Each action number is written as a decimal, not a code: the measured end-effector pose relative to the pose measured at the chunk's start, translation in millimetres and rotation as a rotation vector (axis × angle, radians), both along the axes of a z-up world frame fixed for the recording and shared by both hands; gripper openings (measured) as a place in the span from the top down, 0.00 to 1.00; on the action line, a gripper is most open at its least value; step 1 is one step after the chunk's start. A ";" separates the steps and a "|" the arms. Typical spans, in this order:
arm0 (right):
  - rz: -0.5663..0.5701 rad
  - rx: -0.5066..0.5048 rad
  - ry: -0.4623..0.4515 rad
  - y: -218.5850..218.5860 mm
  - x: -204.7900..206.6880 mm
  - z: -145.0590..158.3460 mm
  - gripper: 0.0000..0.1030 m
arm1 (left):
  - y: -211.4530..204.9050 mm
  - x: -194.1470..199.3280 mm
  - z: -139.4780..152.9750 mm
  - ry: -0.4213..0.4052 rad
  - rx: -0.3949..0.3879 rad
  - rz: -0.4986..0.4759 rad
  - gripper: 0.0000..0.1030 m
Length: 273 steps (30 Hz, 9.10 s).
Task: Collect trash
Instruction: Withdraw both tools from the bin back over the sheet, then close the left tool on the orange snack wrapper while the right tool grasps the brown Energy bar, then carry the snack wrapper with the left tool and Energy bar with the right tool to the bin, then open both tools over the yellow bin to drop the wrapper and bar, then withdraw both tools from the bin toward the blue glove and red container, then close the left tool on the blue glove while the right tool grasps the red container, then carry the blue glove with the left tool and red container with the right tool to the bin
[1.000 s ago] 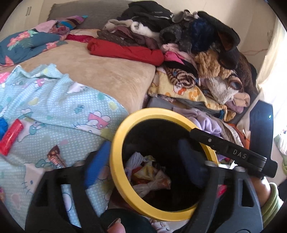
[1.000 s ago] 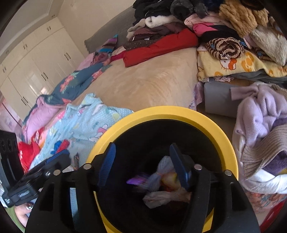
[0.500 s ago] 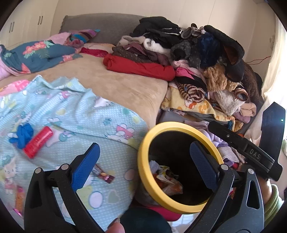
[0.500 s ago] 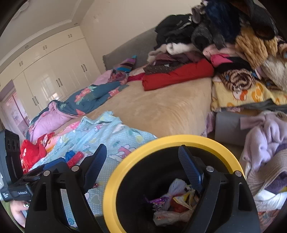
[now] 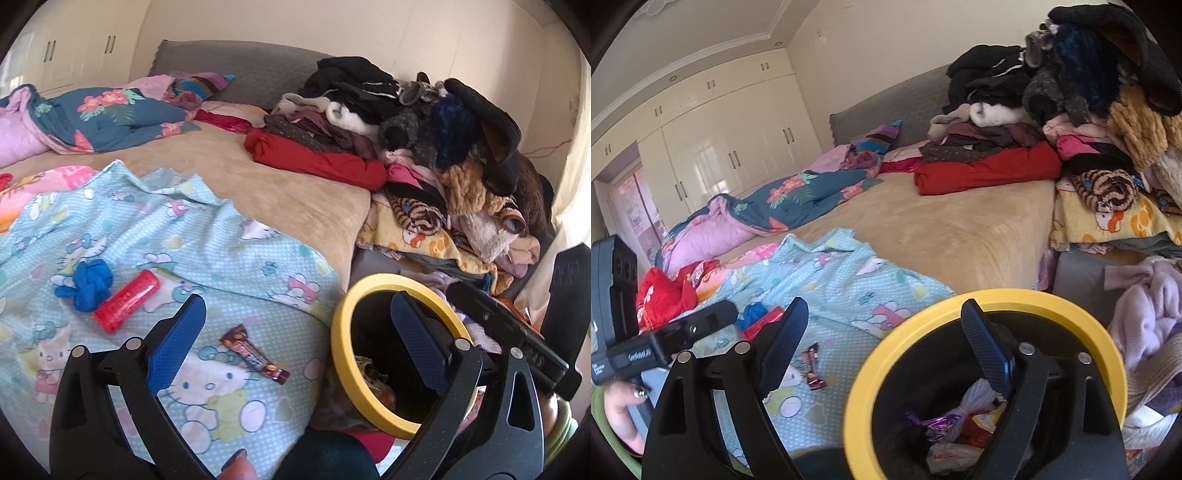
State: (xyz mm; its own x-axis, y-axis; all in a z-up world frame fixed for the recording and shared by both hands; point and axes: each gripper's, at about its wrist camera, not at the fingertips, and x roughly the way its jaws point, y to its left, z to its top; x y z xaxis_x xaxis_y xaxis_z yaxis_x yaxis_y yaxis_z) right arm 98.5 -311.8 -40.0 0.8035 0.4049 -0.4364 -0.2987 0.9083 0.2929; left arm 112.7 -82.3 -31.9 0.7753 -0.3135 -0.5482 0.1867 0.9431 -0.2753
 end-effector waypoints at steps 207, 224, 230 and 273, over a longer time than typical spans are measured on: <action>0.188 0.136 0.545 251.9 162.4 -109.2 0.33 | 242.2 53.1 -103.2 0.226 -0.220 0.324 1.00; 0.215 0.185 0.352 204.4 133.8 -66.3 0.66 | 192.4 37.2 -58.8 0.126 -0.135 0.213 1.00; 0.155 0.189 0.264 154.4 112.0 -43.7 0.66 | 163.8 36.3 -44.2 0.099 -0.124 0.152 1.00; -0.241 0.225 0.327 -98.1 34.5 -57.1 0.66 | -35.9 16.4 -8.9 0.062 -0.029 -0.240 1.00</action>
State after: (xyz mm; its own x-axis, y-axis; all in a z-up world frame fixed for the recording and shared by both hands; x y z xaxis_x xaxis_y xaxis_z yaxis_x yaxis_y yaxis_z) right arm 133.0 -409.9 -97.1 0.7209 0.3373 -0.6055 0.0538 0.8437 0.5341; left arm 129.1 -118.1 -40.8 0.6417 -0.5009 -0.5808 0.3861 0.8653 -0.3197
